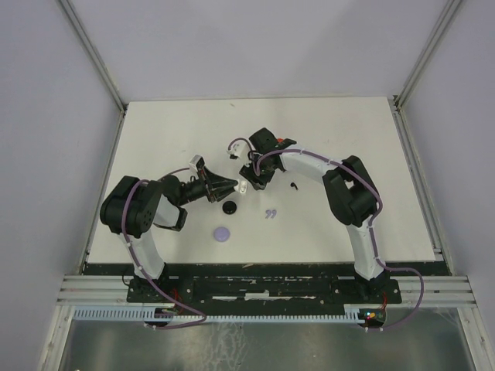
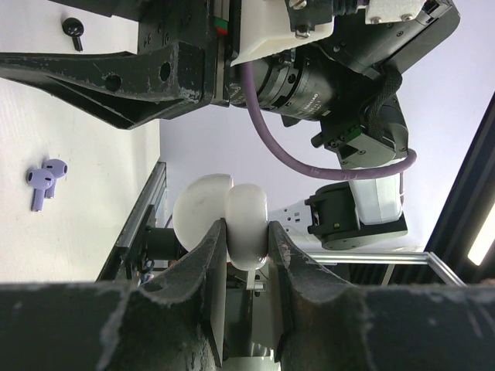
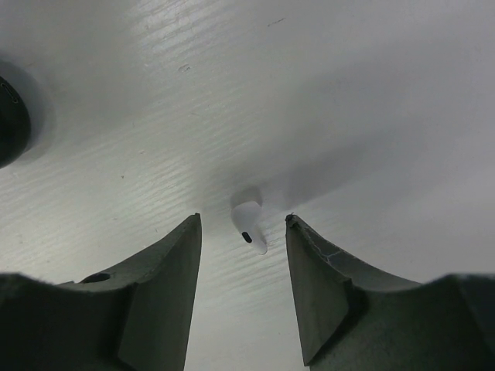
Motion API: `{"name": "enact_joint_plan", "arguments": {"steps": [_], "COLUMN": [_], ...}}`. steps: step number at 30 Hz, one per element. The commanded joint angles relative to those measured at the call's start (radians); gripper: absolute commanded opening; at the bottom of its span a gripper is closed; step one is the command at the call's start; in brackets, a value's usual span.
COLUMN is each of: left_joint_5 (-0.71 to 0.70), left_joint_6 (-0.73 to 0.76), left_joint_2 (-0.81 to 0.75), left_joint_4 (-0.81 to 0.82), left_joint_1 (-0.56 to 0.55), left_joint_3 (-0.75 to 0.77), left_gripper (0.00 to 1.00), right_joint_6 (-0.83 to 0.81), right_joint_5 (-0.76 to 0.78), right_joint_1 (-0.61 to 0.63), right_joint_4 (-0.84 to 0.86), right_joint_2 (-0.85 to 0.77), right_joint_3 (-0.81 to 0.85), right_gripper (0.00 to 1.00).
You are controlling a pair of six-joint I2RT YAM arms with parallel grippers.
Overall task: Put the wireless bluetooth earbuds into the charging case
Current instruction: Pick up the earbud from the center of the board.
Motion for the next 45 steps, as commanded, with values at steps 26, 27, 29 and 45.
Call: {"name": "enact_joint_plan", "arguments": {"steps": [26, 27, 29, 45], "left_joint_5": [0.004, 0.004, 0.004, 0.005], "left_joint_6": [0.034, 0.034, 0.034, 0.058], "left_joint_2": [-0.028, -0.028, -0.027, -0.026], "left_joint_4": [0.204, 0.206, 0.205, 0.204], "left_joint_1": [0.006, 0.006, 0.006, 0.006], "left_joint_3": [-0.001, -0.002, -0.002, -0.007], "left_gripper": [0.03, 0.03, 0.03, 0.03], "right_joint_6": [-0.025, -0.025, -0.023, 0.166], "right_joint_5": [0.03, 0.031, 0.032, -0.003], "right_joint_1": [0.005, 0.004, 0.004, -0.042], "right_joint_4": [-0.019, -0.02, -0.019, 0.222], "right_joint_2": [0.06, 0.06, 0.061, -0.113], "right_joint_3": [0.068, 0.068, 0.07, -0.067], "right_gripper": [0.39, 0.39, 0.35, 0.01]}}
